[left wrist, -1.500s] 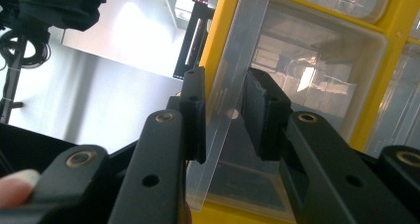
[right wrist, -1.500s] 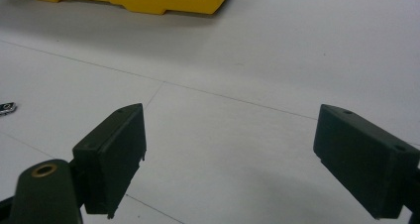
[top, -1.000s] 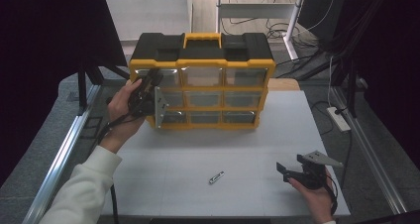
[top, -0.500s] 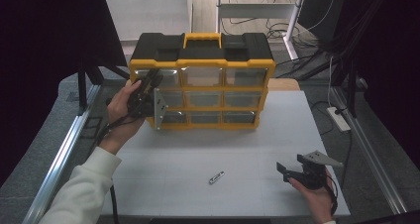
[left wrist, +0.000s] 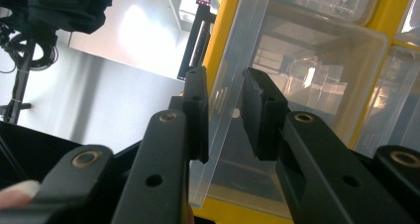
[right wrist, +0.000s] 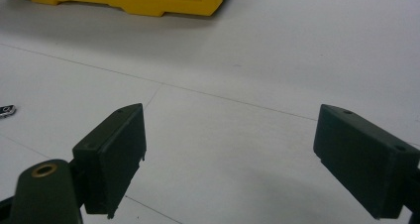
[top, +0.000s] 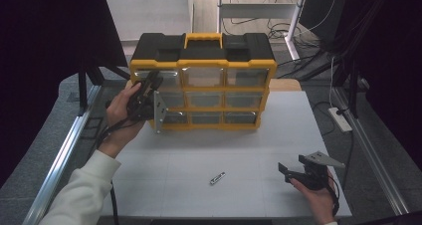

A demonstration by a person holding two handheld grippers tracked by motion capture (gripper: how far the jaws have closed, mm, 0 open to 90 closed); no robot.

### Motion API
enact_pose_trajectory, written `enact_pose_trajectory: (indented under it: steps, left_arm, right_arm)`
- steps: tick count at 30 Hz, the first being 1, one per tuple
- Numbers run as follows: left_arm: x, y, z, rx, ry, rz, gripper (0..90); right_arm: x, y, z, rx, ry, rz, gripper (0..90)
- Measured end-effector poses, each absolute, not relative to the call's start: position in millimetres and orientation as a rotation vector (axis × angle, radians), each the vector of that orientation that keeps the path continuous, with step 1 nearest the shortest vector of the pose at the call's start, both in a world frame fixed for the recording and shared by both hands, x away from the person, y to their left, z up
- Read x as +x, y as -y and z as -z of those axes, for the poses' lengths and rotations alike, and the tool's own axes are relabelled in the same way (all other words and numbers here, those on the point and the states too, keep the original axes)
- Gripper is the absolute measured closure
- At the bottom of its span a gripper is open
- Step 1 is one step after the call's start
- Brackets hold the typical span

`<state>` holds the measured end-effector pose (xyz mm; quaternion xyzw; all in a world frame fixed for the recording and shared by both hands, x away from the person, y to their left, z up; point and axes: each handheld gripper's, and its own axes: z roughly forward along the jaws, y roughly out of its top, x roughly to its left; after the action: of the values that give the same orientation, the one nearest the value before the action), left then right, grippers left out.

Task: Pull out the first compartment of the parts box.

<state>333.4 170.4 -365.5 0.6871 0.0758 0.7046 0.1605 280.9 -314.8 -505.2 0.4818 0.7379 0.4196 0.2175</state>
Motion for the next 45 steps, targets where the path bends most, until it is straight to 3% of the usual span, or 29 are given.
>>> enact_pose_trajectory:
  steps: [45]
  left_arm:
    - [314,-172,364,1.973,-0.193,-2.013,73.1]
  right_arm:
    - [280,315,505,1.340,-2.024,-1.169,13.7]
